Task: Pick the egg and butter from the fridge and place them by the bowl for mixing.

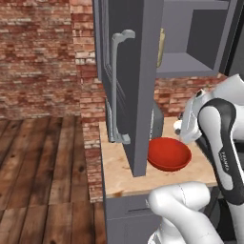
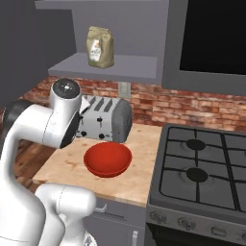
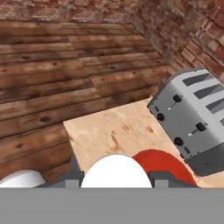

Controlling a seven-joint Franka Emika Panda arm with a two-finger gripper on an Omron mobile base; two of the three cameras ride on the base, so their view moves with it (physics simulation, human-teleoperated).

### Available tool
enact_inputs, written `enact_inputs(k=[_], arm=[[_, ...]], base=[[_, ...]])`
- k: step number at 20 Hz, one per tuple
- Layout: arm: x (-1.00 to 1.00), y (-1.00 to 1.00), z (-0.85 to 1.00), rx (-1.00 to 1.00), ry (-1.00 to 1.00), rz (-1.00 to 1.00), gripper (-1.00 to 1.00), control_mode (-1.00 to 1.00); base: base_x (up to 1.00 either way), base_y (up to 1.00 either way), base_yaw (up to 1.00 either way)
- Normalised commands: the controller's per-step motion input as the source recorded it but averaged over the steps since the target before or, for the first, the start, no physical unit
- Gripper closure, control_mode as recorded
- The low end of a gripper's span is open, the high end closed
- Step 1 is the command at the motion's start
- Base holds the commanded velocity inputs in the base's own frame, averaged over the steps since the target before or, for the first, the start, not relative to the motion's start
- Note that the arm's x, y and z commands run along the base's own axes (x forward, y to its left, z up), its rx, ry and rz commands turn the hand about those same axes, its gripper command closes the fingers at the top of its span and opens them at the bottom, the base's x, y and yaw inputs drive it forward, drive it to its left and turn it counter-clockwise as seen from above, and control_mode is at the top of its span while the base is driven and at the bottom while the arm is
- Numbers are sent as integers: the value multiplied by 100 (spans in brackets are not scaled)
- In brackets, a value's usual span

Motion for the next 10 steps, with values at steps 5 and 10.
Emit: enact_inputs(k=[5,10], arm=[[7,39,-37,-14,0,0,100,-100],[15,16,-38,-6,0,12,100,-100]], base=[[0,0,0],[0,0,0]])
